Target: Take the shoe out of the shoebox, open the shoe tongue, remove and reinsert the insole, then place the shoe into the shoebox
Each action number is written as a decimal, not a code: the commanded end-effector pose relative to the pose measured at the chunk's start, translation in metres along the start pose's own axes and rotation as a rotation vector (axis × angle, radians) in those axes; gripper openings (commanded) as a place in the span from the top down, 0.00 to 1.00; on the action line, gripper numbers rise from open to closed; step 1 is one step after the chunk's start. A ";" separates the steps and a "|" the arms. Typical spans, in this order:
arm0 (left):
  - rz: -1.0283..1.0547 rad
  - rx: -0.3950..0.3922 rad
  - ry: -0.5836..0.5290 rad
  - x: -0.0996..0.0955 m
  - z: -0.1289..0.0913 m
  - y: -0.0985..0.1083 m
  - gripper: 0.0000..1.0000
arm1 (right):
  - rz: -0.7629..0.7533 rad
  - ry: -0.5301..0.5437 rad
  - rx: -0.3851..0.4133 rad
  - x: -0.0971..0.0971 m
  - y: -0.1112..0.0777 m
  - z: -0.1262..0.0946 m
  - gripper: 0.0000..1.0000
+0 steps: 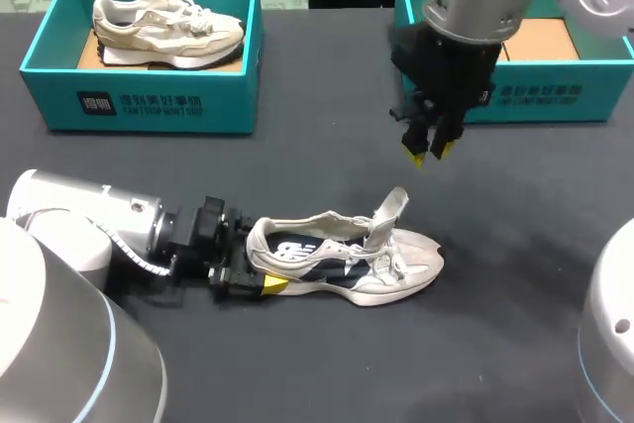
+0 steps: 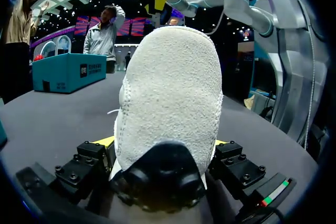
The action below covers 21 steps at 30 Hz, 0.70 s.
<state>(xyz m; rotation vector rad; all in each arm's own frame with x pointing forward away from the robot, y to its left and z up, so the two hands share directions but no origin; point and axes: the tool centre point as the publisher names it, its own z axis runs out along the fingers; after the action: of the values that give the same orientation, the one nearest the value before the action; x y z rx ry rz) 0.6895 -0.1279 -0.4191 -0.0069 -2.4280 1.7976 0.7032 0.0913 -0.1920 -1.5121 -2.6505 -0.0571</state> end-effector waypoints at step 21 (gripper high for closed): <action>0.000 -0.001 0.000 0.000 0.002 0.004 1.00 | -0.681 -0.130 0.152 0.059 0.045 0.018 1.00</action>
<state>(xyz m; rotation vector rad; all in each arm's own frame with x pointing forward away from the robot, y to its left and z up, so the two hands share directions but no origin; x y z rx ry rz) 0.6895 -0.1277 -0.4190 -0.0068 -2.4281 1.7975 0.7130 0.1422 -0.1942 -0.6768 -3.0077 0.1043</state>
